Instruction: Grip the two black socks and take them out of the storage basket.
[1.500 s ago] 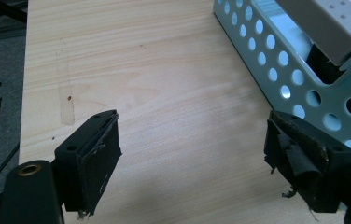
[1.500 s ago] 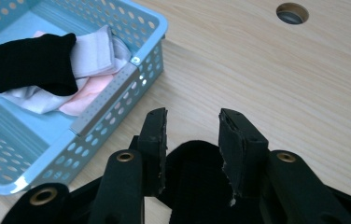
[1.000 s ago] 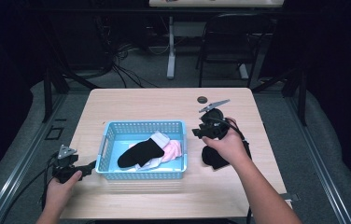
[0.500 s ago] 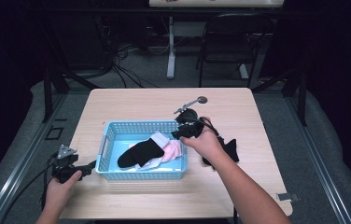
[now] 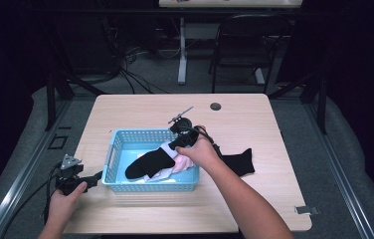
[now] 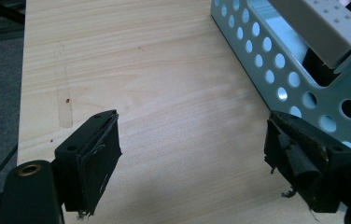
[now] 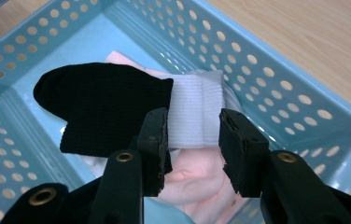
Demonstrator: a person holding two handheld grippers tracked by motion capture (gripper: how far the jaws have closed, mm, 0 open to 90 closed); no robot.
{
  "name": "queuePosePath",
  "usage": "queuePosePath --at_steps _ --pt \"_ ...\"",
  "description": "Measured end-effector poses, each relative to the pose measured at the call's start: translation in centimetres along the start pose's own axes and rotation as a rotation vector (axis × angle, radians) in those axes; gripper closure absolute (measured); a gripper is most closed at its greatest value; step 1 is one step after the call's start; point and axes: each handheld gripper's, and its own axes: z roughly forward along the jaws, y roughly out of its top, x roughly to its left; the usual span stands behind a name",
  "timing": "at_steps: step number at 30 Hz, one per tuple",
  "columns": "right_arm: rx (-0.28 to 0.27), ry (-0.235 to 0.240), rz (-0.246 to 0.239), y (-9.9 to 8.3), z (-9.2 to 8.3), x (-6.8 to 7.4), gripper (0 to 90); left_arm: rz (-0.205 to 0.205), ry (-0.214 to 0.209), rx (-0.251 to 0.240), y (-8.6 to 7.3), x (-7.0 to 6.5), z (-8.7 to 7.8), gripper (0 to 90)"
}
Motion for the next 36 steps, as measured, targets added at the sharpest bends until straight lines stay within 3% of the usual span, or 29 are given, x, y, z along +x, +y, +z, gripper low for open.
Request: queuePosePath --at_steps 7,13,24,26,28,30,36 --pt "0.025 0.022 0.029 0.6 2.1 0.3 62.7 -0.001 -0.001 -0.001 0.0 0.0 0.0 18.3" --pt "0.052 0.026 0.014 1.0 4.1 0.9 63.4 0.002 -0.001 -0.003 0.0 0.0 0.0 18.3" --pt "0.072 0.048 0.043 1.5 6.3 1.4 62.5 0.003 -0.004 -0.004 0.1 0.0 0.0 18.3" --pt "0.098 0.047 0.037 1.6 6.6 1.3 61.7 0.003 -0.005 -0.004 0.1 0.0 0.0 18.3" --pt "0.095 0.056 0.068 1.6 7.0 1.3 61.1 0.003 -0.004 -0.005 0.1 0.0 0.0 18.2" --pt "0.107 0.061 0.063 1.6 7.0 1.2 61.1 0.004 -0.005 -0.005 0.1 0.0 0.0 18.3" --pt "0.108 0.073 0.074 1.7 7.3 1.6 71.9 0.006 -0.005 -0.002 0.1 0.0 0.0 18.3"
